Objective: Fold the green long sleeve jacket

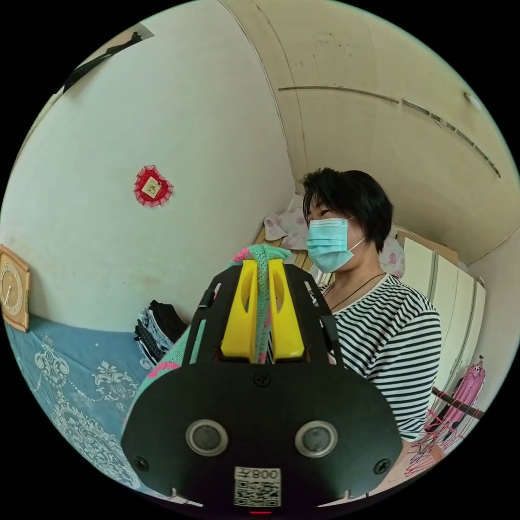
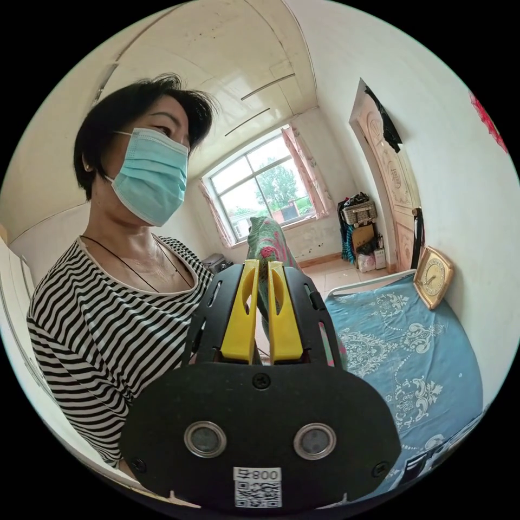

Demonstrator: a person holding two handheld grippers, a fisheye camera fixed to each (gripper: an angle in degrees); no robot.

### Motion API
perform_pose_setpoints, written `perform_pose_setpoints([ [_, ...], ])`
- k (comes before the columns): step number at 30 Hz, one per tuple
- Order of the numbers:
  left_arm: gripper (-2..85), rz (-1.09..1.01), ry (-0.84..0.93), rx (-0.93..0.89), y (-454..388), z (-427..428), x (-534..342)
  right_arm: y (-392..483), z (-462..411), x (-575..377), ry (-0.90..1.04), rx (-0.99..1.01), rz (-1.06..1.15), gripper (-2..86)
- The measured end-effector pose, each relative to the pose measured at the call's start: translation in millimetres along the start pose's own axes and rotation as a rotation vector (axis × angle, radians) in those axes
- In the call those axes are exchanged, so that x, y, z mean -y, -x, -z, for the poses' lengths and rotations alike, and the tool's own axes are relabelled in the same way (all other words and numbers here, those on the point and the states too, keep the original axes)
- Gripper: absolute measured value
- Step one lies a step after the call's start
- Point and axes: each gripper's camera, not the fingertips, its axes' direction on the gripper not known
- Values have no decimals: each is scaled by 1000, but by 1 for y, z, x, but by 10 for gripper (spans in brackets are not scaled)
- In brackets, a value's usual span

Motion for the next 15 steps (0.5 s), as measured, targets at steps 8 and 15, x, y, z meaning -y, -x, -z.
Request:
perform_pose_setpoints([
  [8, 29, 17, 28, -74, 99, 28, 12, -54, -21, 127, -24, -49, -21, 20],
  [15, 32, -7, 73, -205, 183, 49, 32, -67, -69, 236, -25, -158, -21, 20],
])
